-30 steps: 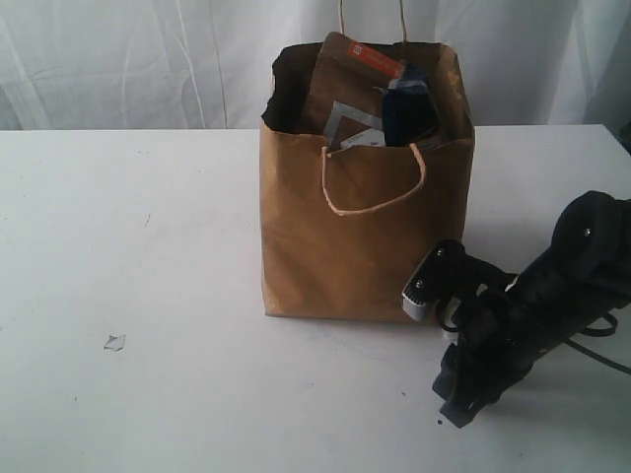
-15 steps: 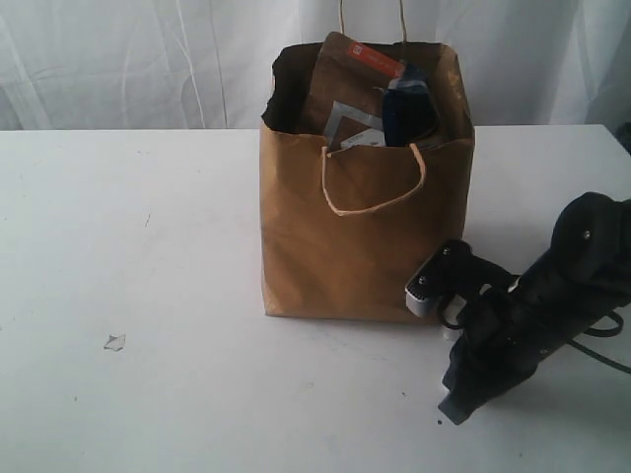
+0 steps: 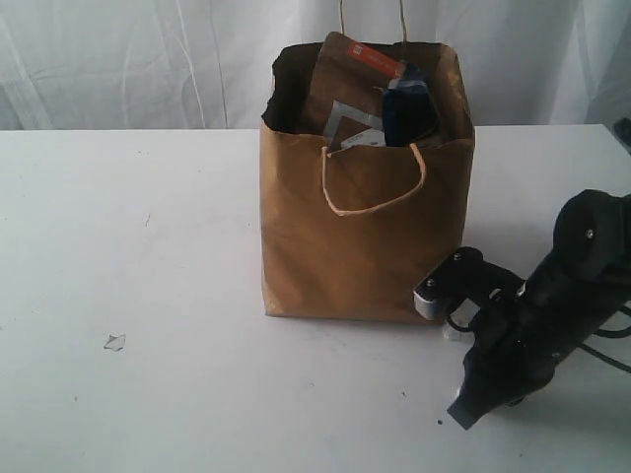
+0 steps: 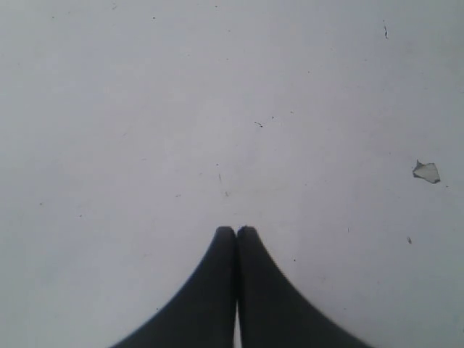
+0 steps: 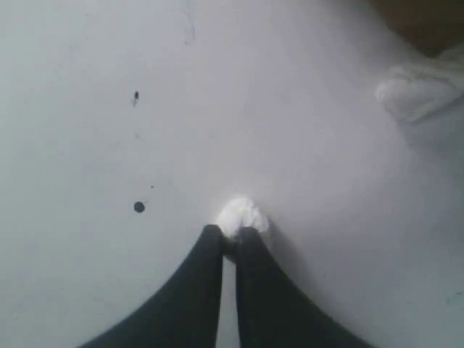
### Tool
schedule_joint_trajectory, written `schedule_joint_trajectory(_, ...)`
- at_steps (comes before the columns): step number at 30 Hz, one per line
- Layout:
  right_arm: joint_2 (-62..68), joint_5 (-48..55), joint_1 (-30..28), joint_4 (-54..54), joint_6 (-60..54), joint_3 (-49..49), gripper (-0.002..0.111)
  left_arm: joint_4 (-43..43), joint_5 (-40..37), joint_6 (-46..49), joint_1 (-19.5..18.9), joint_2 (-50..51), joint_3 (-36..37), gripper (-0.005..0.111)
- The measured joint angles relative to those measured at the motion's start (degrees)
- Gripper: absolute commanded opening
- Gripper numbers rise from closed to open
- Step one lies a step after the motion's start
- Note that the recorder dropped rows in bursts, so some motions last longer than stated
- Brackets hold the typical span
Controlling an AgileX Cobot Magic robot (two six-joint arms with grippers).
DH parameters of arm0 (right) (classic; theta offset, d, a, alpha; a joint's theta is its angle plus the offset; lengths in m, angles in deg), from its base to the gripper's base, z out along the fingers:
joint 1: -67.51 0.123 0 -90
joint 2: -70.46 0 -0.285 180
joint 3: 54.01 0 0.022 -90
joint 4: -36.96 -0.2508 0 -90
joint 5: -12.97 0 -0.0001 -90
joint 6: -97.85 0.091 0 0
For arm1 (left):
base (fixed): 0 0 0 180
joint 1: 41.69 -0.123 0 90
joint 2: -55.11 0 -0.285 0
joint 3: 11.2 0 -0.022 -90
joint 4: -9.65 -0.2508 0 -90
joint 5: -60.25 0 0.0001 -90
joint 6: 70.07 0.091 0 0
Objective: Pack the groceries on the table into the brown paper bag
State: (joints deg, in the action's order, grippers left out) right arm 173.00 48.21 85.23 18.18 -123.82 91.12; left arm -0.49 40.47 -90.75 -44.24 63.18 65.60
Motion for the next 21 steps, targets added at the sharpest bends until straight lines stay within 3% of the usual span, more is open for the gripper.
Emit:
schedule_joint_trajectory(16, -6.1, 7.7, -4.5, 0.3, 3.1, 2.0, 0.009, 0.0, 0.0, 0.0, 0.0, 0.0, 0.0, 0.0)
schedule_joint_trajectory(19, -6.7, 7.1, -4.5, -0.9, 2.7, 2.1, 0.024, 0.0, 0.0, 0.0, 0.0, 0.0, 0.0, 0.0)
schedule_joint_trajectory(21, -6.2, 7.1, -4.5, -3.2, 0.8, 2.1, 0.041, 0.0, 0.0, 0.0, 0.0, 0.0, 0.0, 0.0)
